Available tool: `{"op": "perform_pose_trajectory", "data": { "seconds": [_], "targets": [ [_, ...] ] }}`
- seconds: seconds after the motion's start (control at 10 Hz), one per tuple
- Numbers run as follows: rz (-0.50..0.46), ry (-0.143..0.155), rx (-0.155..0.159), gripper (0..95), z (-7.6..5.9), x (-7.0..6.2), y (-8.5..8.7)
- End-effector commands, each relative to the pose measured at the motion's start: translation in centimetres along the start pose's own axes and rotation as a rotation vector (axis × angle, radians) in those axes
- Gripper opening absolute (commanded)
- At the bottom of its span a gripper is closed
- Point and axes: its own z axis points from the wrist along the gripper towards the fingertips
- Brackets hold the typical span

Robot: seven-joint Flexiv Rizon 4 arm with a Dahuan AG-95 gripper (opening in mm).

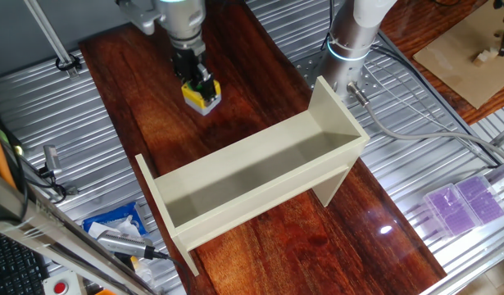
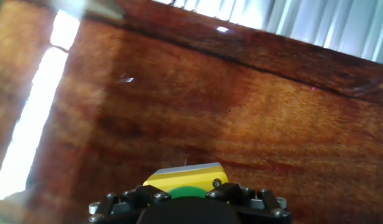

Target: Take the object down from the shelf

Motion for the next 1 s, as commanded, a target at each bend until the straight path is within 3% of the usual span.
{"op": "perform_pose_trajectory", "data": {
  "seconds": [0.1, 0.2, 0.3, 0.6, 0.8, 1.0],
  "targets": [
    [0.057, -0.015, -0.002, 0.0, 3.7, -1.0, -0.8],
    [0.059, -0.022, 0.001, 0.0, 4.7, -1.0, -0.9],
    [0.061, -0.035, 0.003, 0.0, 4.7, -1.0, -0.9],
    [0.038, -0.011, -0.003, 0.0, 4.7, -1.0, -0.9],
    [0.077, 0.0, 0.002, 0.0, 4.7, -1.0, -0.9],
    [0.134, -0.014, 0.006, 0.0, 5.1, -1.0, -0.9]
  ]
}}
